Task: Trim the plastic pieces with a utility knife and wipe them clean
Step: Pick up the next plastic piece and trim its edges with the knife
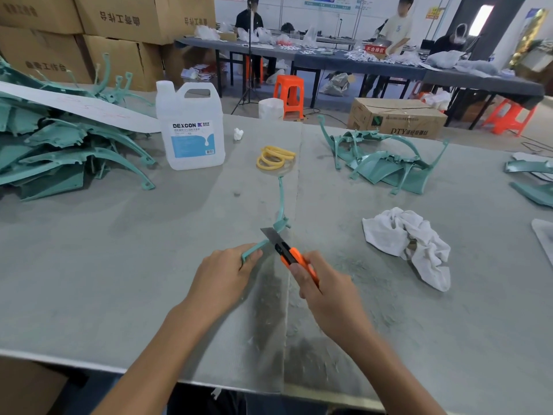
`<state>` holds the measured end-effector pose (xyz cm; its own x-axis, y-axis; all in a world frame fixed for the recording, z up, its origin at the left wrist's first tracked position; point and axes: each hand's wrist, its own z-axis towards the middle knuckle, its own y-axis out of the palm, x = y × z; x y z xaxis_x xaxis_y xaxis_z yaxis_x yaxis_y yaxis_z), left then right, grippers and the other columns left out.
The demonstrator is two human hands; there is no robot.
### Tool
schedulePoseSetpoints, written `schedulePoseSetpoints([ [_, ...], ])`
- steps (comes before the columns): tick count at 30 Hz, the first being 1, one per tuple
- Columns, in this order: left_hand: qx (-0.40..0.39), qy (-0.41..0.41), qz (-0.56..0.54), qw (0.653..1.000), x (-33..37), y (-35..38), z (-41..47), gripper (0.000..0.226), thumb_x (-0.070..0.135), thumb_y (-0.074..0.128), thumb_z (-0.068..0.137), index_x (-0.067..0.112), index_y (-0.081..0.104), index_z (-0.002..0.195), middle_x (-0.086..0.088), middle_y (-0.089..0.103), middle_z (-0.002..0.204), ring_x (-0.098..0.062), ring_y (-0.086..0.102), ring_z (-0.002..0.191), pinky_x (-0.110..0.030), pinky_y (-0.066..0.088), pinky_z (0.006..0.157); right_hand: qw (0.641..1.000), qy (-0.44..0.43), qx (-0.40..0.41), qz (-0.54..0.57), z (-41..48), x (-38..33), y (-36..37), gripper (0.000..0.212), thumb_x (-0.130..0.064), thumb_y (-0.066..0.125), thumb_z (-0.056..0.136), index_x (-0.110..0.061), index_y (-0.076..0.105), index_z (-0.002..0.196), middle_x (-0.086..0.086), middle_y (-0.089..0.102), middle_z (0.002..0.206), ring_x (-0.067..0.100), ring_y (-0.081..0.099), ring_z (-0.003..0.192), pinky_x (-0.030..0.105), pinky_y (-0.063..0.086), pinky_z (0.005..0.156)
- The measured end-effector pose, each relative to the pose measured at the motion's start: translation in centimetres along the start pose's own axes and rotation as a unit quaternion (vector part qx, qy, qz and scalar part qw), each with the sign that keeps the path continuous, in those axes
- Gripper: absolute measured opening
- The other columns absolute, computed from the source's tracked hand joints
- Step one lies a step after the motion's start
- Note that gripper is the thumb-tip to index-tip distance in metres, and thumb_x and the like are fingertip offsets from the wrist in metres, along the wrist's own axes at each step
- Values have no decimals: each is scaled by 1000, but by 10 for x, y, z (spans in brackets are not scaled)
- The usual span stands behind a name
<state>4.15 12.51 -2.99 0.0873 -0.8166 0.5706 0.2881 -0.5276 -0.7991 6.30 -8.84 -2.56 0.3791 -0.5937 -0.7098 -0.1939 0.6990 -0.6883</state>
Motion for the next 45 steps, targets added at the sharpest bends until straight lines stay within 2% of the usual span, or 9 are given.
schedulePoseSetpoints([
  [10,13,-30,-23,999,-3,-3,5,33,48,48,102,24,70,94,4,58,64,-30,55,70,-35,41,61,991,82,103,8,33,12,12,40,-68,26,97,-32,43,95,0,62,68,22,60,65,40,49,64],
  [15,4,-26,-18,999,0,-5,4,33,47,48,102,24,68,89,0,65,70,-33,59,77,-37,42,64,998,-1,57,12,12,5,24,50,-81,23,91,-39,47,100,-5,63,70,11,58,54,32,42,49],
  [20,5,-27,-14,1000,1,-5,3,35,48,47,102,23,69,93,-3,62,67,-36,59,76,-38,44,64,995,68,74,19,24,6,9,39,-66,30,98,-32,49,99,3,65,70,21,63,66,46,53,67],
  [26,9,-26,-13,1000,-1,-2,5,30,47,49,102,27,66,86,7,54,59,-32,58,74,-36,36,59,997,23,26,64,12,0,20,33,-71,36,94,-42,50,99,-4,66,72,15,60,54,44,52,55],
  [30,35,-19,-2,999,-3,0,6,30,49,48,101,30,72,103,-5,70,78,-36,61,81,-35,41,62,994,82,64,41,25,11,9,28,-59,40,102,-33,50,97,4,65,68,23,63,62,49,55,66],
  [33,41,-47,-68,996,-10,3,6,25,48,56,98,33,74,107,8,70,74,-23,63,75,-29,41,59,987,102,102,66,27,19,-3,25,-58,42,101,-35,52,96,1,65,68,20,62,60,50,56,68],
  [39,78,-104,-362,923,2,8,1,13,26,61,99,20,70,92,15,76,81,-1,71,81,-19,52,68,984,80,134,89,13,14,-29,25,-60,45,98,-38,55,97,-4,67,75,14,61,58,54,57,64],
  [43,-10,-120,-543,831,18,10,-7,17,20,59,100,13,64,115,1,78,102,-14,75,89,-22,57,68,976,48,199,70,11,-1,-58,39,-70,41,92,-33,52,90,6,65,78,29,62,67,56,56,62],
  [45,-40,-143,-531,834,20,15,-9,21,20,63,98,10,62,117,-5,77,102,-20,75,89,-30,60,68,978,34,199,53,11,-5,-69,30,-62,44,97,-34,53,91,6,65,79,27,61,68,55,56,61],
])
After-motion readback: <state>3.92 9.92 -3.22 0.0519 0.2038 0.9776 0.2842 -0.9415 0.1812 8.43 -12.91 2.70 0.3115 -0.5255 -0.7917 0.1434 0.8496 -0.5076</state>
